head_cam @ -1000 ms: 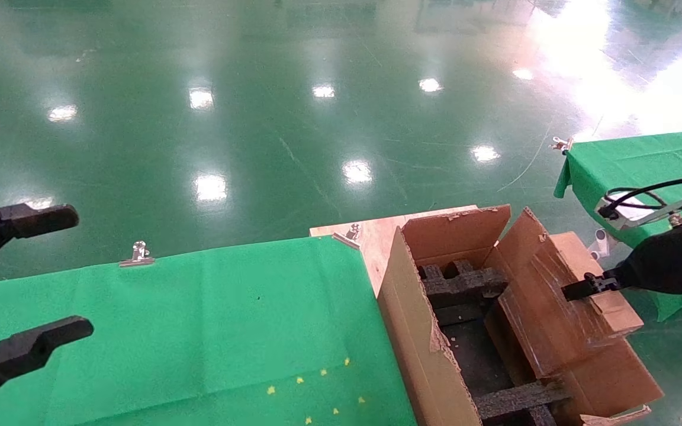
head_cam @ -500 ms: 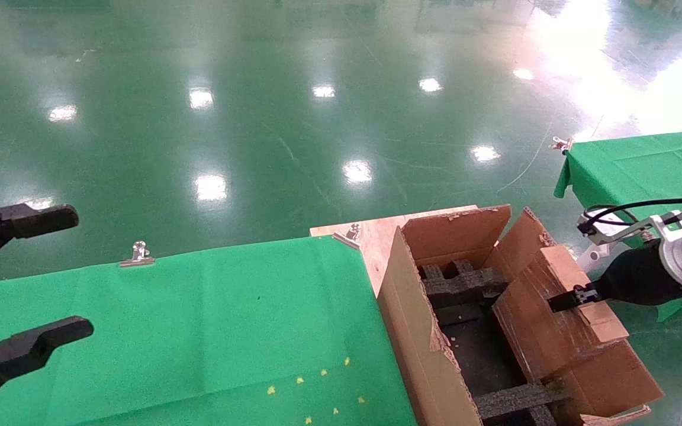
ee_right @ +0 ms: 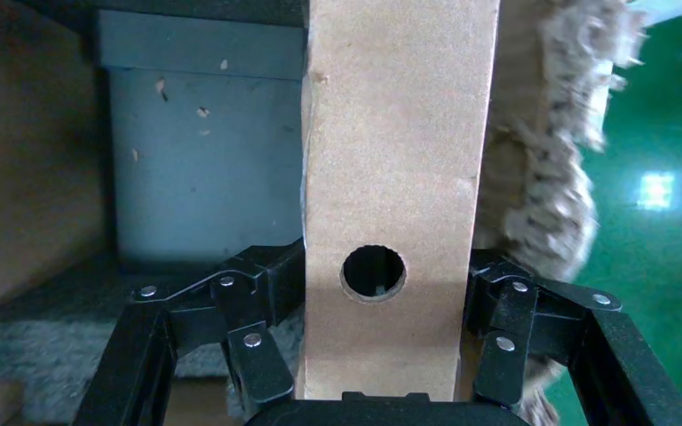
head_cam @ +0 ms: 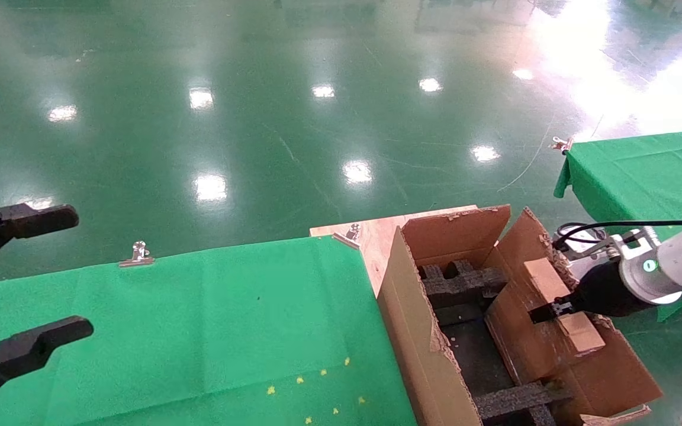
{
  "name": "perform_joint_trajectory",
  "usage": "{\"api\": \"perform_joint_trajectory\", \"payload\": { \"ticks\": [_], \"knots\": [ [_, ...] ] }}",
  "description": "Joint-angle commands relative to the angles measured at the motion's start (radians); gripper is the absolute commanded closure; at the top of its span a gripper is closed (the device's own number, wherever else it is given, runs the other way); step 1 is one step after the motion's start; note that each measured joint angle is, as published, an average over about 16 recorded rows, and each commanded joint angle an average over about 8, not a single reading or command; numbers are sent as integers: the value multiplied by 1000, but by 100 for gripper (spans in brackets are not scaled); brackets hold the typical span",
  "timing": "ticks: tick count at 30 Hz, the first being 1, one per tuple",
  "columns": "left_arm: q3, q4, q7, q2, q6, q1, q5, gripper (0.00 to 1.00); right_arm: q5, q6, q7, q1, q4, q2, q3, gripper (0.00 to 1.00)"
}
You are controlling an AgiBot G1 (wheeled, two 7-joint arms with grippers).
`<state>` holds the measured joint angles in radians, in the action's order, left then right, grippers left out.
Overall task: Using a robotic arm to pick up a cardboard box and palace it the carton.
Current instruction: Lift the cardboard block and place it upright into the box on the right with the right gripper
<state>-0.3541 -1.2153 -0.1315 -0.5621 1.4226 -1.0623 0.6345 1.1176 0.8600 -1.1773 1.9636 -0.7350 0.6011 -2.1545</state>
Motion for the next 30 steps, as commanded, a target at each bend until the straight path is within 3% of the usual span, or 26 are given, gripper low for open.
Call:
{"api": "perform_joint_trajectory", "payload": {
  "ticks": [1,30],
  "knots": [
    [0,0,0,0,0,0,0,0,-8,-14,8,-24,18,16,2,100],
    [0,0,0,0,0,0,0,0,-176,-22,224,-303,360,188,89,100]
  ]
}}
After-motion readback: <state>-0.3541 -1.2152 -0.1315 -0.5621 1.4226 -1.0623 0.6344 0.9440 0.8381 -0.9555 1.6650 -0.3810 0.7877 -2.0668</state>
